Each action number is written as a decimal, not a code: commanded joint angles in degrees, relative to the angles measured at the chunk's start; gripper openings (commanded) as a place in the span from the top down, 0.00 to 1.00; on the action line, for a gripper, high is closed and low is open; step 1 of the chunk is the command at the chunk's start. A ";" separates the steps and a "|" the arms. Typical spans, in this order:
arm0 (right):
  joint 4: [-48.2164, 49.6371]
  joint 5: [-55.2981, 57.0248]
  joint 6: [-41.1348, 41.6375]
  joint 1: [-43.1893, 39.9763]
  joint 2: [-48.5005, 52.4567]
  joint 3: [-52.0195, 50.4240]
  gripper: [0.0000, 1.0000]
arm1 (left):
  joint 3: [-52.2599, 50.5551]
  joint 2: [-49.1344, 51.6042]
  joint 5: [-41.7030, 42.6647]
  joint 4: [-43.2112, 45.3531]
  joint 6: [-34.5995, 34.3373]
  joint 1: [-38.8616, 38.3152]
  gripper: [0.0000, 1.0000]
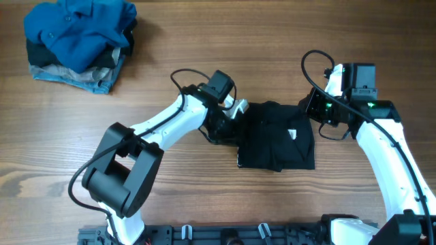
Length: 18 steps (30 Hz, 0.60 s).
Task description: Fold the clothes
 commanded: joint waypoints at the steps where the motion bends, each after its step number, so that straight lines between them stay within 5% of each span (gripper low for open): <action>1: -0.68 1.62 0.35 -0.09 -0.15 0.26 0.88 | -2.03 2.78 -3.54 0.07 -8.55 0.37 0.96; 6: -1.38 1.64 0.28 -0.09 -0.17 0.26 0.89 | -2.03 7.56 -4.70 1.18 -19.50 3.43 0.92; 11: -1.60 1.66 0.17 -0.09 -0.15 0.26 0.89 | -2.03 9.20 -5.92 5.55 -20.44 6.99 0.92; 18: -5.05 6.12 -0.26 -0.09 -0.15 0.22 0.88 | 1.62 8.20 -6.38 4.63 -7.04 14.05 0.86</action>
